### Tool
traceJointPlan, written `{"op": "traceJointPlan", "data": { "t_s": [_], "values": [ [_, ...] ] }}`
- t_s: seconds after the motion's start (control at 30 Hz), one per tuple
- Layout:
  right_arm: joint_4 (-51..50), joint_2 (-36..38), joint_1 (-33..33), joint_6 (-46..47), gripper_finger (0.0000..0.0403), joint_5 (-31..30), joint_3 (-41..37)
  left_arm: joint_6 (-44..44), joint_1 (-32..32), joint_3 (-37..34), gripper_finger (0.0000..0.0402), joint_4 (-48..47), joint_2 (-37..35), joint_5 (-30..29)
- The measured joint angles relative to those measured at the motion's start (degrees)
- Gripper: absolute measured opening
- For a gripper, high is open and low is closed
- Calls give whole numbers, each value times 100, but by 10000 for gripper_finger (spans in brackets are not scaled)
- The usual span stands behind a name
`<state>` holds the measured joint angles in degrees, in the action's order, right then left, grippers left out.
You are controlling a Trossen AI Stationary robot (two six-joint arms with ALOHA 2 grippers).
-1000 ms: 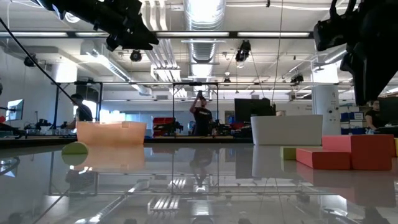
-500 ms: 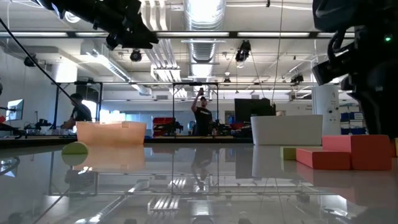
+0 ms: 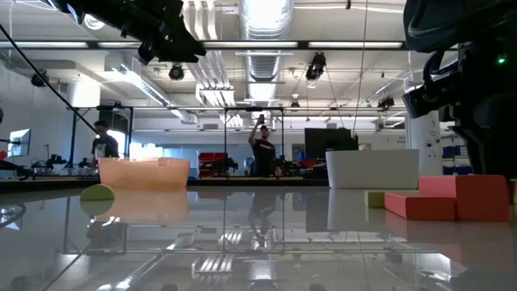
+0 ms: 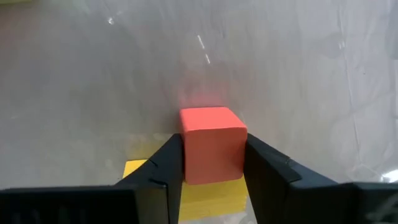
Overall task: Sort & place blocks by color
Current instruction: Put the orange square block into the white bin
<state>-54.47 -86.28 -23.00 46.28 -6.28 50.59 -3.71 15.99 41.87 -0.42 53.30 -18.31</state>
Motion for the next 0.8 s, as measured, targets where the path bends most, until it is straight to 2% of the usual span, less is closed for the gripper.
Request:
{"op": "traceJointPlan", "data": {
  "t_s": [0.23,0.4,0.63,0.8],
  "values": [
    [75,134,4,17,119,8,22,-14,-4,-86,183,103,0,2],
    [-96,142,260,-294,119,-113,506,-30,-4,-98,183,106,2,2],
    [-777,142,1278,-1686,119,-575,1571,-32,-3,-98,183,151,-11,2],
    [-840,142,2244,-3121,119,-591,2149,-32,-2,-98,183,149,-9,2]
  ]
}}
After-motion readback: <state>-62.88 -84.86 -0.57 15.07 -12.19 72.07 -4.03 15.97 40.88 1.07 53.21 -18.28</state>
